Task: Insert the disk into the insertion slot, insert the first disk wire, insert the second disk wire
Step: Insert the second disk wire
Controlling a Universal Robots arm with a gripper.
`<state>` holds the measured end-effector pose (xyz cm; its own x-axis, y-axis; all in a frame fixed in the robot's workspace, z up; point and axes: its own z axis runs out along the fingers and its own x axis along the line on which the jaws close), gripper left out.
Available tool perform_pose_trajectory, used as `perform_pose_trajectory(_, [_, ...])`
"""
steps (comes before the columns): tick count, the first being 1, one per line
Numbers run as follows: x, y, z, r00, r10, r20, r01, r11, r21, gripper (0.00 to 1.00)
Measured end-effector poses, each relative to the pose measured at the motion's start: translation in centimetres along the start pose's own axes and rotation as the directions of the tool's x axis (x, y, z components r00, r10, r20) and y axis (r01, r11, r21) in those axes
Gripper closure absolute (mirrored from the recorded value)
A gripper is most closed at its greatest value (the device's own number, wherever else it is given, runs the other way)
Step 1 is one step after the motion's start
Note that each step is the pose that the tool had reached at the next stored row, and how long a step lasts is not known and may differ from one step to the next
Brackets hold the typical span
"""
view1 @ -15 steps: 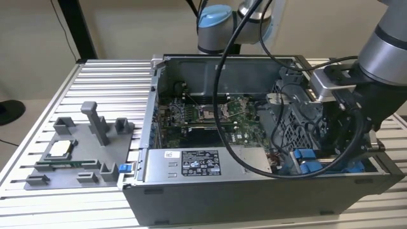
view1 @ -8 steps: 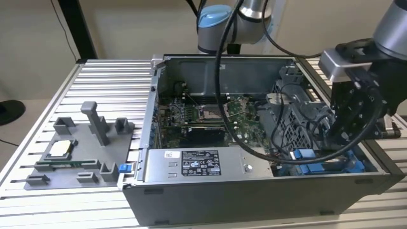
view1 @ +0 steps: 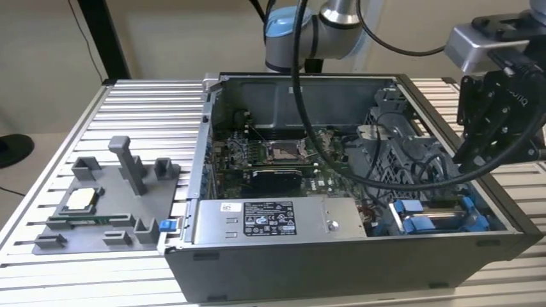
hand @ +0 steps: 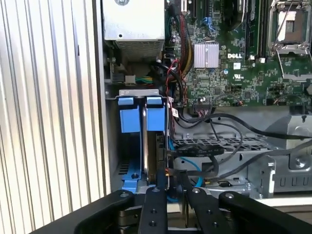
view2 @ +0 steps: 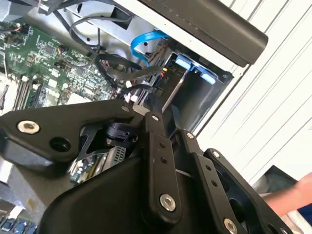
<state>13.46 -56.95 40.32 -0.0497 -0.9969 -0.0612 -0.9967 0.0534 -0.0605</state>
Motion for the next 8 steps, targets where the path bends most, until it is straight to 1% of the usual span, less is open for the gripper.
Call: perform_pose_trajectory(8, [-0.01,-0.01,-0.10,1.0000,0.000,-0.0001,0.000,1.0000,0.0000,0.00])
